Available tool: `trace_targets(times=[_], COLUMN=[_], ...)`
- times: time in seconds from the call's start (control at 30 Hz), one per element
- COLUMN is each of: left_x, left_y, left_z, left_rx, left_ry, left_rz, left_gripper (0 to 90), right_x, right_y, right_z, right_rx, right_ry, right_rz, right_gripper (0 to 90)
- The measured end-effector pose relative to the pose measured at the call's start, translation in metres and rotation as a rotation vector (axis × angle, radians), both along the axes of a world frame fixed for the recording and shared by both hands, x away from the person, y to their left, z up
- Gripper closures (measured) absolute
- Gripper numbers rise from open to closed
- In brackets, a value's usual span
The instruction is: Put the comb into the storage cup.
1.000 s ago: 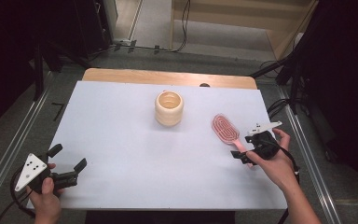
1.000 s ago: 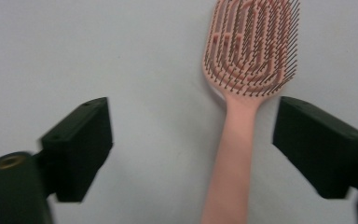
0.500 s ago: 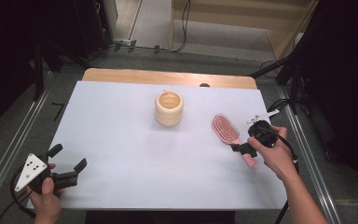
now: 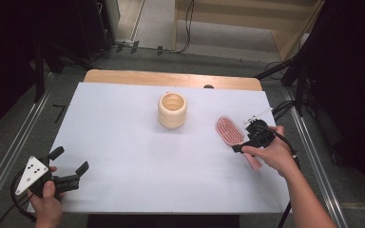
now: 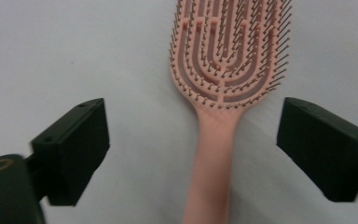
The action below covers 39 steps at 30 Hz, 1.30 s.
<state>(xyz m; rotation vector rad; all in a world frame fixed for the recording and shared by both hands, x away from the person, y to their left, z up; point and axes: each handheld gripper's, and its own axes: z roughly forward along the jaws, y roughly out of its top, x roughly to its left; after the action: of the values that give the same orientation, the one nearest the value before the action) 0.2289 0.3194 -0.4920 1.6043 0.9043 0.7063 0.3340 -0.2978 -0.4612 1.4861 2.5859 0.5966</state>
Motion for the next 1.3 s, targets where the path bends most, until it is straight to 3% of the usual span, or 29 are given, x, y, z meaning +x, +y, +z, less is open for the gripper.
trace_targets(times=[0.07, 0.33, 0.57, 0.93, 1.17, 1.3], left_x=[0.000, 0.000, 0.000, 0.000, 0.000, 0.000], left_y=[0.000, 0.000, 0.000, 0.000, 0.000, 0.000], left_z=[0.000, 0.000, 0.000, 0.000, 0.000, 0.000], left_rx=[-0.001, -0.002, 0.003, -0.001, -0.001, 0.001], left_ry=[0.000, 0.000, 0.000, 0.000, 0.000, 0.001], left_rz=[0.000, -0.001, -0.002, -0.002, -0.003, -0.004], left_gripper=[0.0, 0.0, 0.0, 0.0, 0.0, 0.0], right_x=[0.002, 0.008, 0.012, 0.016, 0.014, 0.013], right_y=[0.002, 0.005, 0.005, 0.007, 0.009, 0.004], right_z=[-0.003, -0.011, -0.013, -0.022, -0.025, -0.026], right_rx=[-0.021, -0.071, -0.107, -0.159, -0.170, -0.144], right_ry=[0.016, 0.074, 0.086, 0.093, 0.079, 0.070], right_rz=[-0.011, -0.045, -0.083, -0.049, -0.033, -0.023], right_gripper=[14.1, 39.9, 49.5, 55.7, 57.5, 63.3])
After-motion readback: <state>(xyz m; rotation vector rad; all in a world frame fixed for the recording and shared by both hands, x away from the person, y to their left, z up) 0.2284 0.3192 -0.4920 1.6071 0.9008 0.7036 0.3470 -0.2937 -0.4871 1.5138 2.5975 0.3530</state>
